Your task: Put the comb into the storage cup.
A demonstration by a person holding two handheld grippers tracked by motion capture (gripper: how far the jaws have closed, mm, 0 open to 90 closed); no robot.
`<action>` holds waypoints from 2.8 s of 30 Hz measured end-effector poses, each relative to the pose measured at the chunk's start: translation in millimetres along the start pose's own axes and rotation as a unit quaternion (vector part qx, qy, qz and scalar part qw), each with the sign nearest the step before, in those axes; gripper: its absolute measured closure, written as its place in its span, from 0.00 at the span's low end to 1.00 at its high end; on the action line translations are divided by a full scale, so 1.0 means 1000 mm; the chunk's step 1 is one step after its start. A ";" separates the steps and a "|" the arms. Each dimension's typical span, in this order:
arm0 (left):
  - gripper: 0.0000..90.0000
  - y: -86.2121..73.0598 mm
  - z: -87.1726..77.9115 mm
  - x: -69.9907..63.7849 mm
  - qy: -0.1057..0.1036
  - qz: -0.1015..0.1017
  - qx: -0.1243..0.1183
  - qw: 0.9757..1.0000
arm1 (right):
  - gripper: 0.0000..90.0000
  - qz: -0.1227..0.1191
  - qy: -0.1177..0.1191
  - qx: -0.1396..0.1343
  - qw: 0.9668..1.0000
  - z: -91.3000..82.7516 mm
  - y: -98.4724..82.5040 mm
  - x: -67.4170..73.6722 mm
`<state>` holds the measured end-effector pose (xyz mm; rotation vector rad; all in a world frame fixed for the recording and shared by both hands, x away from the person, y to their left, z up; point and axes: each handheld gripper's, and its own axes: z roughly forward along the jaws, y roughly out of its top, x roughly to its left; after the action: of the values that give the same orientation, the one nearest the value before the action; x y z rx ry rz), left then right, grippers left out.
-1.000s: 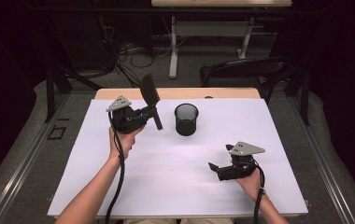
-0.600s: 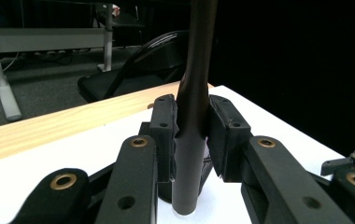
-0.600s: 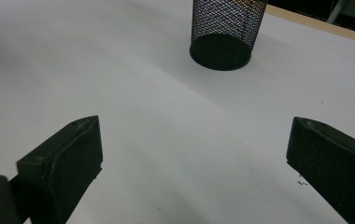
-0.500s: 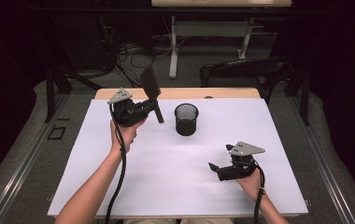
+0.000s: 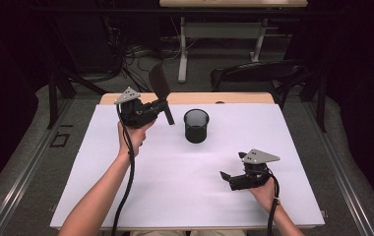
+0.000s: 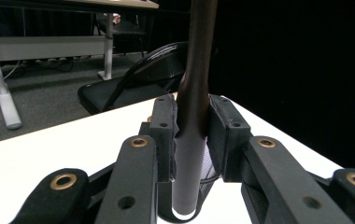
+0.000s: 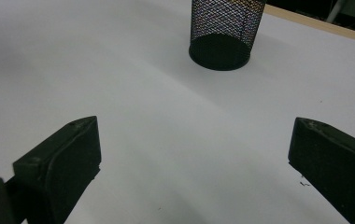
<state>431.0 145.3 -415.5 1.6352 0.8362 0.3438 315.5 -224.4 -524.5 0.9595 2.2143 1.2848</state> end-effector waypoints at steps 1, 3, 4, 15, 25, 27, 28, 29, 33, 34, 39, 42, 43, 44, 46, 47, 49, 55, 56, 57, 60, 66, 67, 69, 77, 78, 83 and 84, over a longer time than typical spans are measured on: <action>0.81 0.001 0.001 0.000 0.000 0.000 -0.001 1.000 | 0.02 -0.002 -0.001 -0.001 1.000 0.000 0.000 0.000; 0.81 0.002 0.002 -0.001 0.000 -0.001 -0.003 1.000 | 0.02 -0.001 0.000 0.001 1.000 0.001 0.000 0.000; 0.81 0.003 0.003 -0.001 0.000 0.001 -0.003 1.000 | 0.01 0.000 0.001 0.003 1.000 0.001 0.000 0.000; 0.81 0.012 0.010 -0.004 -0.001 0.003 -0.010 1.000 | 0.00 0.003 0.000 0.004 1.000 0.001 -0.001 0.000; 0.81 0.015 0.017 -0.006 -0.003 0.004 -0.012 1.000 | 0.00 0.001 0.001 0.004 1.000 0.002 -0.001 0.000; 0.81 0.016 0.019 -0.007 -0.003 0.004 -0.010 1.000 | 0.00 0.001 0.001 0.003 1.000 0.002 0.000 0.000; 0.81 0.017 0.020 -0.007 -0.003 0.004 -0.011 1.000 | 0.00 0.001 0.002 0.004 1.000 0.002 0.000 0.000; 0.81 0.017 0.021 -0.008 -0.002 0.003 -0.013 1.000 | 0.00 0.002 0.002 0.004 1.000 0.002 0.000 0.001; 0.81 0.020 0.024 -0.011 -0.004 0.007 -0.014 1.000 | 0.00 0.000 0.002 0.005 1.000 0.002 0.000 0.001; 0.81 0.021 0.025 -0.011 -0.005 0.008 -0.018 1.000 | 0.00 0.000 0.002 0.005 1.000 0.002 0.000 0.001; 0.81 0.022 0.031 -0.013 -0.005 0.007 -0.022 1.000 | 0.00 -0.001 0.000 0.004 1.000 0.001 0.000 0.001; 0.81 0.024 0.035 -0.014 -0.005 0.011 -0.022 1.000 | 0.00 -0.003 -0.001 0.002 1.000 0.001 0.000 0.001; 0.81 0.025 0.036 -0.014 -0.004 0.012 -0.023 1.000 | 0.00 -0.002 -0.001 0.002 1.000 0.001 0.000 0.001; 0.81 0.025 0.038 -0.015 -0.004 0.011 -0.026 1.000 | 0.00 -0.003 -0.002 0.003 1.000 0.001 0.000 0.001; 0.81 0.024 0.041 -0.016 -0.002 0.014 -0.027 1.000 | 0.00 -0.003 0.000 0.001 1.000 0.000 0.000 0.001; 0.81 0.024 0.042 -0.016 -0.003 0.016 -0.027 1.000 | 0.00 -0.003 -0.001 0.001 1.000 0.000 0.000 0.001; 0.81 0.023 0.045 -0.016 -0.003 0.013 -0.028 1.000 | 0.00 -0.003 -0.001 0.000 1.000 0.000 0.000 0.001; 0.81 0.020 0.053 -0.015 -0.002 0.011 -0.026 1.000 | 0.00 -0.004 0.000 -0.001 1.000 0.000 0.000 0.001; 0.81 0.020 0.054 -0.015 -0.002 0.010 -0.026 1.000 | 0.00 -0.004 0.000 -0.001 1.000 0.000 0.000 0.001; 0.81 0.019 0.054 -0.015 -0.001 0.009 -0.027 1.000 | 0.00 -0.004 0.000 0.002 1.000 0.000 0.000 0.001; 0.81 0.018 0.057 -0.014 0.000 0.006 -0.029 1.000 | 0.00 -0.004 0.000 0.004 1.000 0.000 0.000 0.001; 0.81 0.016 0.061 -0.013 0.002 0.005 -0.028 1.000 | 0.00 -0.005 0.000 0.003 1.000 0.000 0.000 0.001; 0.81 0.015 0.062 -0.013 0.002 0.006 -0.028 1.000 | 0.00 -0.005 0.001 0.004 1.000 0.000 0.000 0.001; 0.81 0.015 0.064 -0.013 0.002 0.005 -0.027 1.000 | 0.00 -0.006 0.001 0.004 1.000 0.000 0.000 0.001; 0.81 0.012 0.069 -0.013 0.004 0.002 -0.031 1.000 | 0.00 -0.007 0.002 0.006 1.000 0.001 0.000 0.001; 0.81 0.011 0.070 -0.012 0.005 0.003 -0.030 1.000 | 0.00 -0.007 0.002 0.005 1.000 0.001 0.000 0.001; 0.81 0.009 0.072 -0.012 0.008 -0.001 -0.037 0.999 | 0.00 -0.007 0.003 0.005 1.000 0.000 0.000 0.001; 0.81 0.008 0.072 -0.011 0.007 -0.003 -0.040 0.999 | 0.00 -0.007 0.004 0.005 1.000 0.000 0.000 0.002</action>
<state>471.8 84.4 -423.3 1.5573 0.8276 0.3809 314.6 -223.2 -524.8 0.9434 2.2314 1.2737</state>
